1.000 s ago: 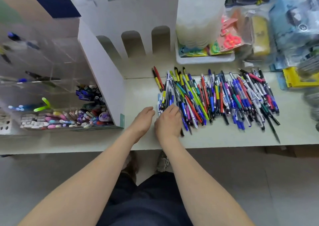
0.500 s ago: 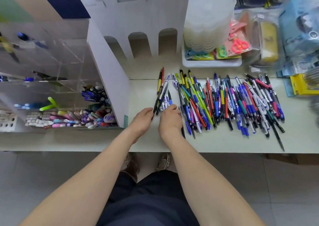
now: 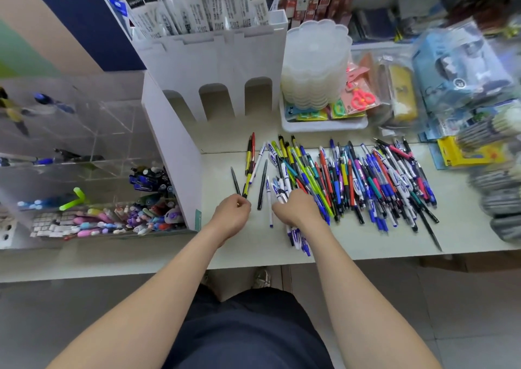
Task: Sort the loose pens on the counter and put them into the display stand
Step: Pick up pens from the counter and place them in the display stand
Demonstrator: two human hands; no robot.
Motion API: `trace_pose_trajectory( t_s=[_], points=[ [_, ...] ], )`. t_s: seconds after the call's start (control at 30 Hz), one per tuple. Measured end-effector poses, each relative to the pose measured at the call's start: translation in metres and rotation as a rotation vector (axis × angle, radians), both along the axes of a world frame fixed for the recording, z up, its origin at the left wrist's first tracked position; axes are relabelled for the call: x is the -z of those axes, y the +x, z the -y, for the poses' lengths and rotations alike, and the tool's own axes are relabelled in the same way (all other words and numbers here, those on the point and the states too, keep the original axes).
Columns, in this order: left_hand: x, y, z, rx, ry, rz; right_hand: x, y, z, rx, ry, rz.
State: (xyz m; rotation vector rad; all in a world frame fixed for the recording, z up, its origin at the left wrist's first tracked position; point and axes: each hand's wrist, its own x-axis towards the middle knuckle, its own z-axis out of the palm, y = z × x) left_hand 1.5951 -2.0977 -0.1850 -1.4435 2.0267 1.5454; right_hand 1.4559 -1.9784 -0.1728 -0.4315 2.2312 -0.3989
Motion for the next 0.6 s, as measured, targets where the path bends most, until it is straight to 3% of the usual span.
trace_pose_trajectory(
  t_s=[0.07, 0.27, 0.4, 0.6],
  points=[
    [-0.007, -0.009, -0.002, -0.038, 0.045, -0.078, -0.009, -0.002, -0.006, 0.043, -0.121, 0.072],
    [-0.042, -0.038, -0.009, -0.185, 0.495, -0.319, -0.036, 0.01, -0.011, -0.033, -0.464, 0.167],
    [-0.048, -0.048, -0.02, -0.278, 0.52, -0.404, -0.049, 0.025, -0.006, -0.012, -0.615, 0.184],
    [-0.056, -0.048, -0.022, -0.472, 0.607, -0.5, -0.058, 0.03, -0.007, 0.057, -0.604, 0.139]
  ],
)
